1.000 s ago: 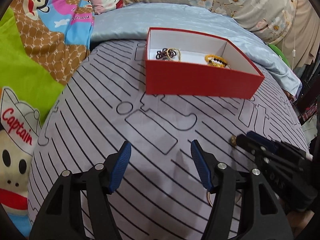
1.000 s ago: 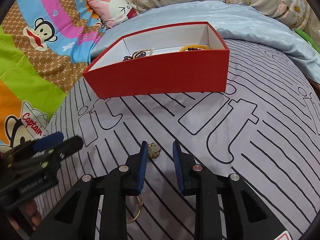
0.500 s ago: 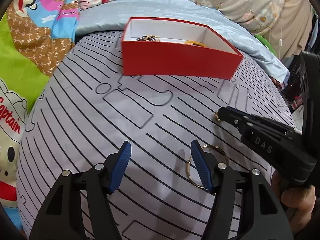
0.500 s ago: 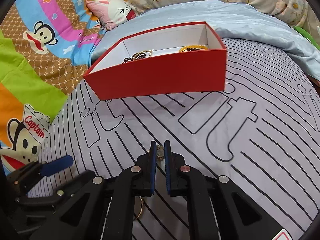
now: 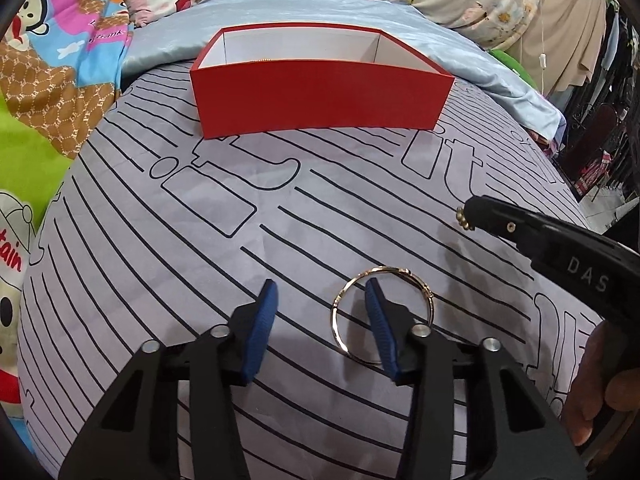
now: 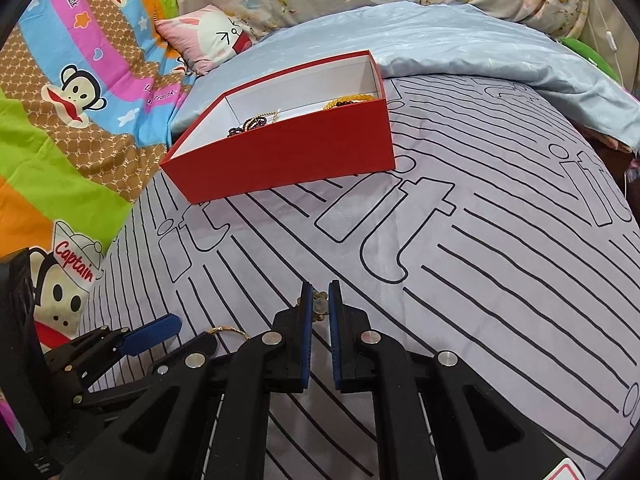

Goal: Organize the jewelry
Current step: 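Close the right tool on the small gold stud while the left tool grasps the gold bangle, then carry the bangle and stud into the red box and open both tools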

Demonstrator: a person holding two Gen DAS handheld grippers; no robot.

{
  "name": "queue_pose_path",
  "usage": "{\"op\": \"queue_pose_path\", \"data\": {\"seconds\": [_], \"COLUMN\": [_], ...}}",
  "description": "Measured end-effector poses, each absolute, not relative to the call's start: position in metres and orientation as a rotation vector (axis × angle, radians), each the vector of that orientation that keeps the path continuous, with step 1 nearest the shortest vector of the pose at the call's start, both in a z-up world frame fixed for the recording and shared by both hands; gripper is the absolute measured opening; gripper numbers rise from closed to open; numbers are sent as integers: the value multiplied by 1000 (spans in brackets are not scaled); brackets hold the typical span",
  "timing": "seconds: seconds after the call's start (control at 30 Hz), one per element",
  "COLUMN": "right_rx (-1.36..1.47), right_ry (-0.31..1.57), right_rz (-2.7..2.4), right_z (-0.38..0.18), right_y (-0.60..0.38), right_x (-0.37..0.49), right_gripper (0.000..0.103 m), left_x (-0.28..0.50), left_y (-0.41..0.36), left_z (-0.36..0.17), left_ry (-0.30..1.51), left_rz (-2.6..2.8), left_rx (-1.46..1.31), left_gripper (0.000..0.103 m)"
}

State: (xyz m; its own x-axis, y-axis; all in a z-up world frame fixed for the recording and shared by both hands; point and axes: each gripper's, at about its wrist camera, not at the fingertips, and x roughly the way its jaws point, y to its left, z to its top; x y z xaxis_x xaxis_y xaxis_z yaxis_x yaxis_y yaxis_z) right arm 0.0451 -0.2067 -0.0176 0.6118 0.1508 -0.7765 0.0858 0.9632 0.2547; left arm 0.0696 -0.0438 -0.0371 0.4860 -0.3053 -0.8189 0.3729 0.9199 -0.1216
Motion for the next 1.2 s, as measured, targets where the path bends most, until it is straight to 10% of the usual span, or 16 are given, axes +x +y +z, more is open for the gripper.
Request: {"op": "queue_pose_path", "data": {"seconds": [0.4, 1.2], "right_rx": [287, 280], "right_ry": [909, 820], "right_rz": [35, 79], "right_z": [-16, 22], "right_y": [-211, -207], "right_x": [46, 47], "right_gripper": [7, 7], "left_x": [62, 81], "left_y": [-60, -34], "left_z": [-39, 9], "left_ry": [951, 896], "left_rz": [-491, -448], "left_rx": [128, 33], "left_gripper": [2, 2]}}
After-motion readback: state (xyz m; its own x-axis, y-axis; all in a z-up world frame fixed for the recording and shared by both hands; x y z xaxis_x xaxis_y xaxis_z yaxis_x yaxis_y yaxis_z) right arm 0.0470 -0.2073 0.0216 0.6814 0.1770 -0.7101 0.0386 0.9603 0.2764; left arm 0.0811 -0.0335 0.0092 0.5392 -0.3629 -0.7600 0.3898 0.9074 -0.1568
